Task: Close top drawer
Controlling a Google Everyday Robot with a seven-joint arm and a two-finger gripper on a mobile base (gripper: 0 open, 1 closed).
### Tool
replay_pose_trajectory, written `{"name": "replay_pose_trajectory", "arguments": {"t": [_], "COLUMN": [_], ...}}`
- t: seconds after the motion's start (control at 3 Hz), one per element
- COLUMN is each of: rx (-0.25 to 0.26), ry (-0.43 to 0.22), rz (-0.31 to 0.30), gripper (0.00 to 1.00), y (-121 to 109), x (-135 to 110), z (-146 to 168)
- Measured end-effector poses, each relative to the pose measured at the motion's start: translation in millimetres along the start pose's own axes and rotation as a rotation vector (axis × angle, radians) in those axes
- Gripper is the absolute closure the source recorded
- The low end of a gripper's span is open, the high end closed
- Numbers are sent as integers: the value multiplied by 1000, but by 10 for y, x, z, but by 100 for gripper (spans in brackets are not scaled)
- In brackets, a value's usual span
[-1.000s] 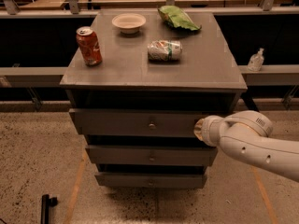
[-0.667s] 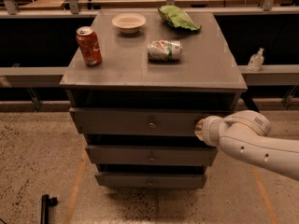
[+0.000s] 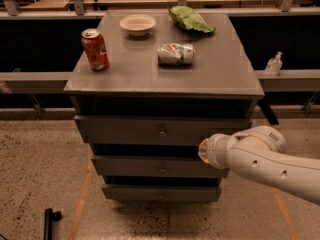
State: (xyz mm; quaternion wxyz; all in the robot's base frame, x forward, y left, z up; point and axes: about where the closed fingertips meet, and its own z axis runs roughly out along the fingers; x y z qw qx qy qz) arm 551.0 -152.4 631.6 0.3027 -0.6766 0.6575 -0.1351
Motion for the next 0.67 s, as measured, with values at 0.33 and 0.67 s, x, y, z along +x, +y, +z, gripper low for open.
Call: {"name": "replay_pose_trajectory", "arguments": {"t": [0.33, 0.67], "rx": [-15, 27], "ry": [-11, -42], "rz": [45, 106], "gripper": [100, 100], "y": [-175, -572], "x": [-25, 94], "z": [-367, -978]}}
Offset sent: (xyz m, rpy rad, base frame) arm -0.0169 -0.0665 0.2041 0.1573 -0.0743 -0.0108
